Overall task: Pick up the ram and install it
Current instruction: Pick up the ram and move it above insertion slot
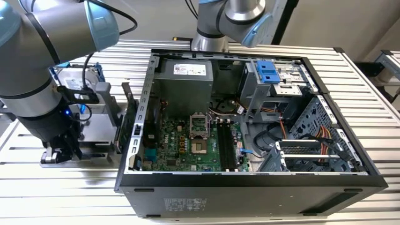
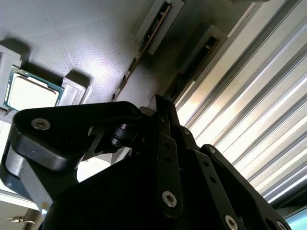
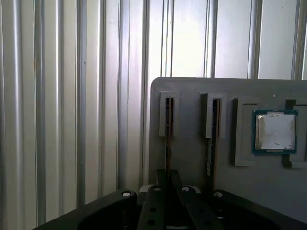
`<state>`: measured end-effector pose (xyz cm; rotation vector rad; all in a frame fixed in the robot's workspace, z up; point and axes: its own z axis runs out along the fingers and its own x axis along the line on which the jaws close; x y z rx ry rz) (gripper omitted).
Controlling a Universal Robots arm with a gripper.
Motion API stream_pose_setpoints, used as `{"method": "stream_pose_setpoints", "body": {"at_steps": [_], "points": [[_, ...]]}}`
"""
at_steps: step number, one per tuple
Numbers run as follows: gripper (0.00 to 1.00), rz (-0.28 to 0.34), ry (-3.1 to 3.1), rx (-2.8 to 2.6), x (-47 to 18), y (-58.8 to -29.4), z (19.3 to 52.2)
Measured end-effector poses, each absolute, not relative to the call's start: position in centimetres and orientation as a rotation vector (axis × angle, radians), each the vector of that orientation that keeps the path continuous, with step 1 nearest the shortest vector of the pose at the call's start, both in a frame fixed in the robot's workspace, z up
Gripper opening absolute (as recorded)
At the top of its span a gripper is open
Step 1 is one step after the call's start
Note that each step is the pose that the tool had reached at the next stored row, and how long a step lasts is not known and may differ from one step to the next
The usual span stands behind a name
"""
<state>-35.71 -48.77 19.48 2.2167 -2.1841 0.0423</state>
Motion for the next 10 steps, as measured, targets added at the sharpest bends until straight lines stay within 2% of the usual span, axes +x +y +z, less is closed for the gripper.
{"method": "stream_pose_setpoints", "body": {"at_steps": [10], "points": [[0.00, 0.042, -2.184, 2.217, -35.71, -48.77, 20.55]]}}
